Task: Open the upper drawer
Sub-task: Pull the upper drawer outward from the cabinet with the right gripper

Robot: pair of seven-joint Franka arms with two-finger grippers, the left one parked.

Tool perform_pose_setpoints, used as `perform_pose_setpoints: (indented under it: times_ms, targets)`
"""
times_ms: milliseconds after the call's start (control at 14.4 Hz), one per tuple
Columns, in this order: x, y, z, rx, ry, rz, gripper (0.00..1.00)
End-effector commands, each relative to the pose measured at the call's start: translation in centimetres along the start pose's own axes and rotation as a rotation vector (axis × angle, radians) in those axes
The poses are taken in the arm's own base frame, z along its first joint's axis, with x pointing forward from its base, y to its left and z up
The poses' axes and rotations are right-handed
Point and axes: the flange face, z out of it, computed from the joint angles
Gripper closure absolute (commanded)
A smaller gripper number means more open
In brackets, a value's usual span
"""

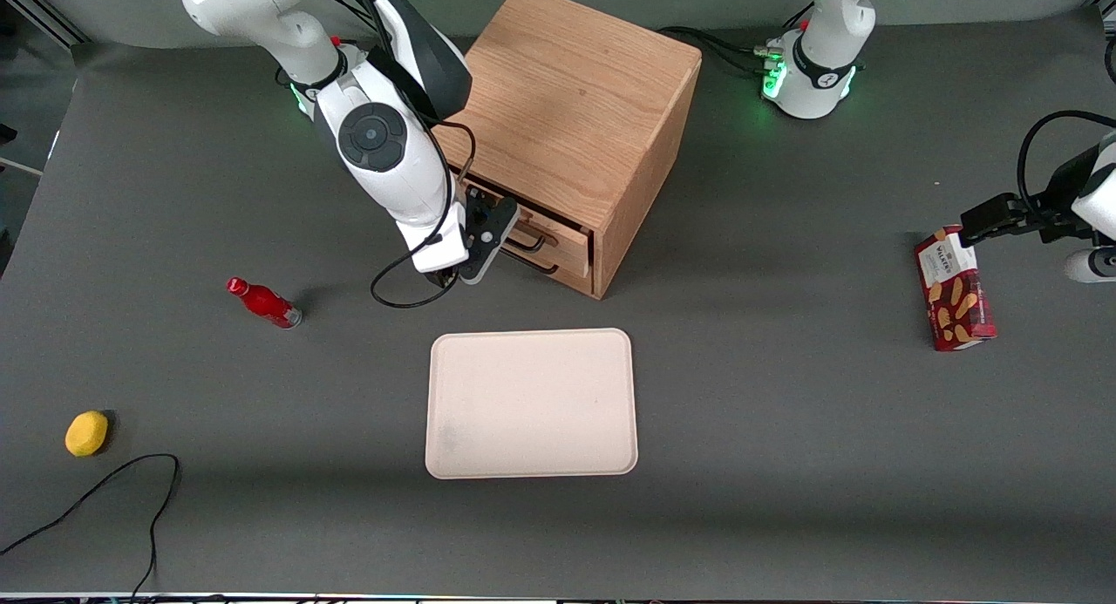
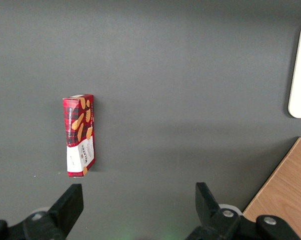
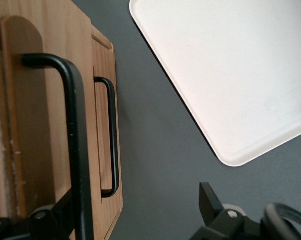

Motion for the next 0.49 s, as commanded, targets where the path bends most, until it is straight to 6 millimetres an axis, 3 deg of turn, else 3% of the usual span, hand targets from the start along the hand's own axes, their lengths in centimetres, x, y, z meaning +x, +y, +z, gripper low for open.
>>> perform_pose_setpoints:
  times_ms: [0,417]
  targets:
    - [0.4,0.5,-1.5,-0.016,0.009,0.014,0.0]
    - [0.2,2.1,-1.4,-0.02,0.012,0.032,0.0]
